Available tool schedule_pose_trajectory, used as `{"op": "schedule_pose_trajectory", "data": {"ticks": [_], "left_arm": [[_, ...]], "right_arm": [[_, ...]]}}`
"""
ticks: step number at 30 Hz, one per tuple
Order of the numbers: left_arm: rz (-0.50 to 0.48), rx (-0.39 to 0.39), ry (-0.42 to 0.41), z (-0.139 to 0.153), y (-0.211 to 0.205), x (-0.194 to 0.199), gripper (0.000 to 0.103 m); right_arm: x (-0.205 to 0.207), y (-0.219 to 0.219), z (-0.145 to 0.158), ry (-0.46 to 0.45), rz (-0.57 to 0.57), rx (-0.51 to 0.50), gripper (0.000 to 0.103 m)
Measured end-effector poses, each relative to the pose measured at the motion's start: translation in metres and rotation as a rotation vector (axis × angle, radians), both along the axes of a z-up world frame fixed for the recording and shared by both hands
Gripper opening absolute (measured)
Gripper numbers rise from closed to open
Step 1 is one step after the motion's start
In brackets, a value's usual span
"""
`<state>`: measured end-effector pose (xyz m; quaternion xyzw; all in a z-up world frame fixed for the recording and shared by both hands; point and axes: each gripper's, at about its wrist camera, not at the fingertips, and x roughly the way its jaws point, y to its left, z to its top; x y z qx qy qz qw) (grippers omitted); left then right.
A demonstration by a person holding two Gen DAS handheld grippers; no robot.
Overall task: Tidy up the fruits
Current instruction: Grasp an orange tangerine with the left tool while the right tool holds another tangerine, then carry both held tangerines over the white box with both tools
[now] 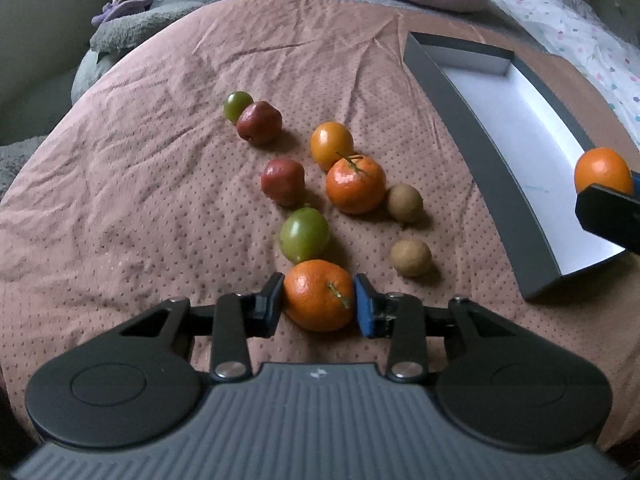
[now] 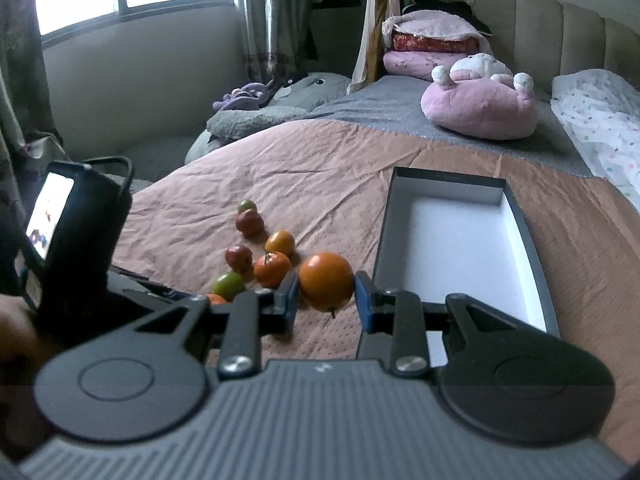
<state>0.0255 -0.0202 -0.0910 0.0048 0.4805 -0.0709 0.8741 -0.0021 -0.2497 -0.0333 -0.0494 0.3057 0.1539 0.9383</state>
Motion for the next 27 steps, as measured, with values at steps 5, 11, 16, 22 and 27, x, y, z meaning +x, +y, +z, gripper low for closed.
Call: {"op": "schedule_pose_trajectory", "data": {"ticks": [5,11,16,22,27], "left_arm": [[0.018,-0.027,-0.017,0.012,0.007,-0.009,0.042],[0.036,-0.041,-0.126,0.037,0.012,-0.021,0.042],[0.029,-0.061,-0.145,0.054,0.012,-0.019,0.042],[0.003,-0.06,-0.165,0.074,0.005,-0.007,0.042],[-0.049,-0.048,-0.196,0.089,-0.019,0.007,0.042]], "right_arm": [[-0.004,-0.001,0.002,-0.008,0.0,0.0,0.033],[-0.005,-0.006,0.004,-0.031,-0.007,0.023,0.033],[-0.005,-0.006,0.003,-0.039,-0.007,0.02,0.033],[0.0,-0.008,0.003,-0.01,-0.01,0.015,0.033],[0.003,-0.015,0.004,0.009,-0.023,0.023,0.033]]}}
